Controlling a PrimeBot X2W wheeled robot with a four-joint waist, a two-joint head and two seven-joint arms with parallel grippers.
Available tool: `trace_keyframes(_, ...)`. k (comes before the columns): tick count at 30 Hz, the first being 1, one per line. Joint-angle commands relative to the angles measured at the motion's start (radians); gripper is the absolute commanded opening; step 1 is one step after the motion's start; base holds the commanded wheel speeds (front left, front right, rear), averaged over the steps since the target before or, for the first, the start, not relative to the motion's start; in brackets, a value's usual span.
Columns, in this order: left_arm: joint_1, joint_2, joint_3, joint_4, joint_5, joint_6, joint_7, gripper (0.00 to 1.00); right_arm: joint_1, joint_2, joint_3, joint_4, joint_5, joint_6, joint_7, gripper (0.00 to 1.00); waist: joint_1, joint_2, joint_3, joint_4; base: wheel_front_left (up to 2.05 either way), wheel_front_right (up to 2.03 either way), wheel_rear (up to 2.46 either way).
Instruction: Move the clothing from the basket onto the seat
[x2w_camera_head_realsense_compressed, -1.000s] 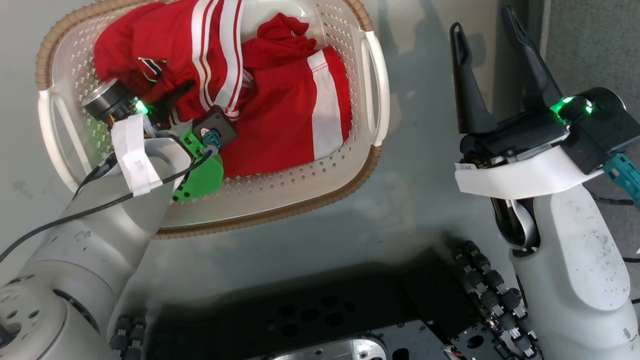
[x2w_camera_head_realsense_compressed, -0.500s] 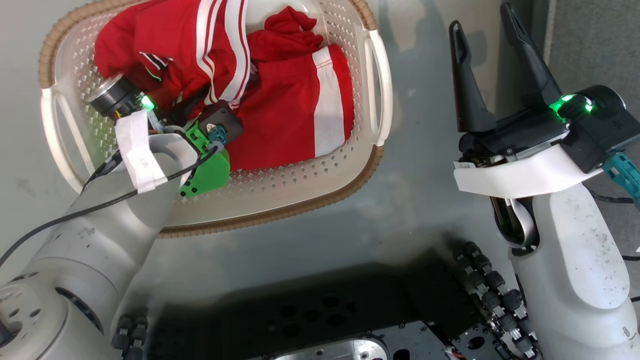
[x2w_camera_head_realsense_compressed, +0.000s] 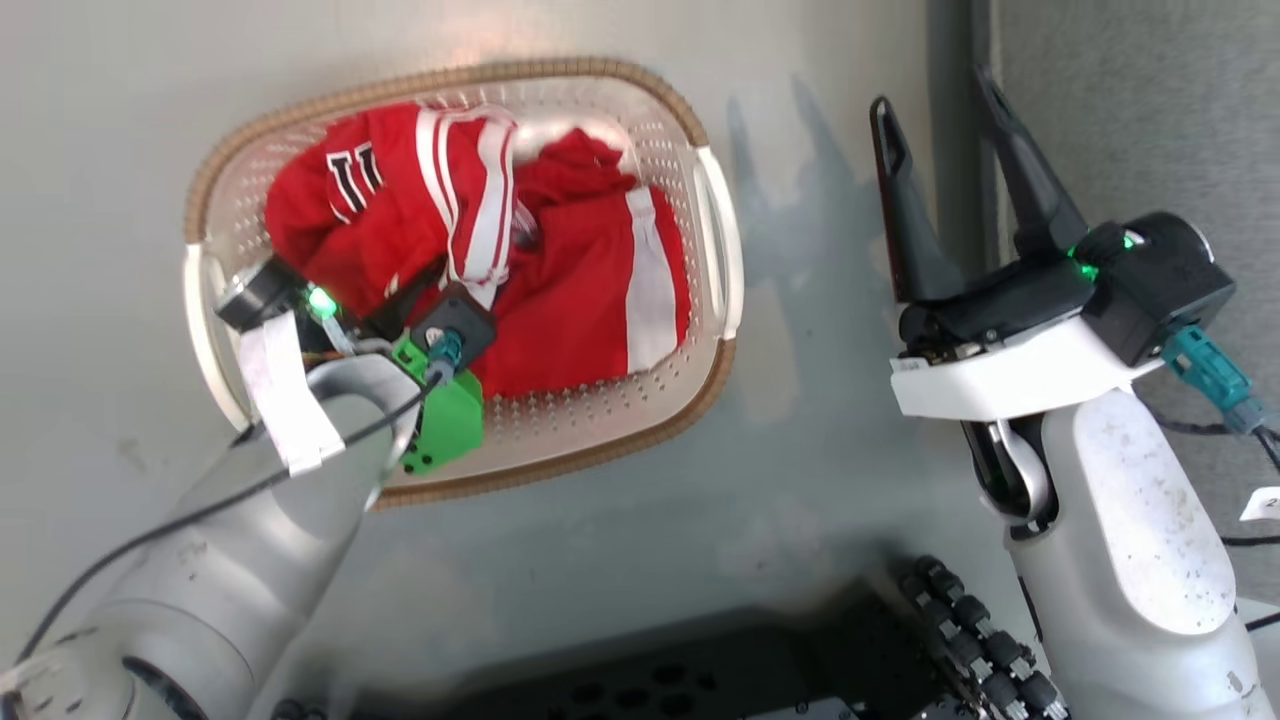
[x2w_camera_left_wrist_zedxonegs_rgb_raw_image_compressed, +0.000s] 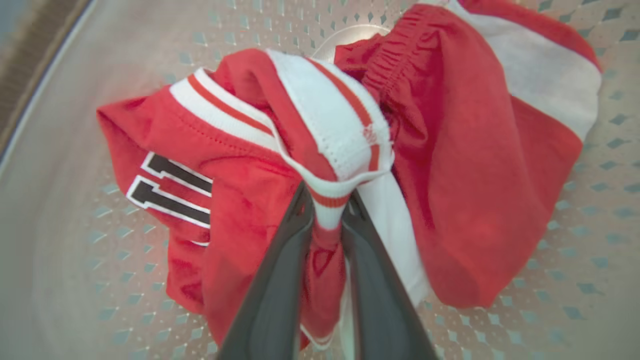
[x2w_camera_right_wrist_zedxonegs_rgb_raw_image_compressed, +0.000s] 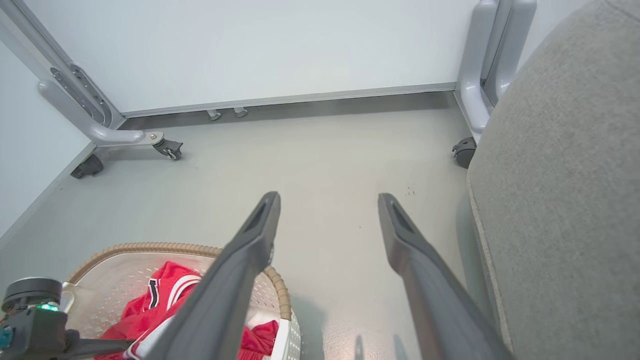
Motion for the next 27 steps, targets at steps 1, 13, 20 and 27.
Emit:
trace_keyframes(1, 0.031, 0.006, 0.011, -0.018, -0.006, 0.010, 0.001, 0.00, 0.029, -0.004, -0.005, 0.010, -0.004, 0.000, -0.005, 1.00, 0.0000, 0.0000, -0.146, 0.012, 0.00, 0.00, 0.00)
trace_keyframes(13, 0.218, 0.018, 0.134, -0.195, -0.013, 0.042, 0.000, 0.00, 0.149, -0.004, -0.009, 0.070, -0.018, 0.000, -0.005, 1.00, 0.0000, 0.0000, -0.457, 0.052, 0.00, 0.00, 0.00)
trace_keyframes(20, 0.346, 0.007, 0.234, -0.313, -0.011, 0.039, 0.000, 0.00, 0.234, -0.004, -0.014, 0.094, -0.018, 0.000, -0.005, 1.00, 0.0000, 0.0000, -0.630, 0.076, 0.00, 0.00, 0.00)
trace_keyframes(27, 0.445, -0.004, 0.332, -0.426, 0.016, 0.015, 0.000, 0.00, 0.312, -0.004, -0.002, 0.108, -0.006, 0.000, -0.005, 1.00, 0.0000, 0.0000, -0.759, 0.094, 0.00, 0.00, 0.00)
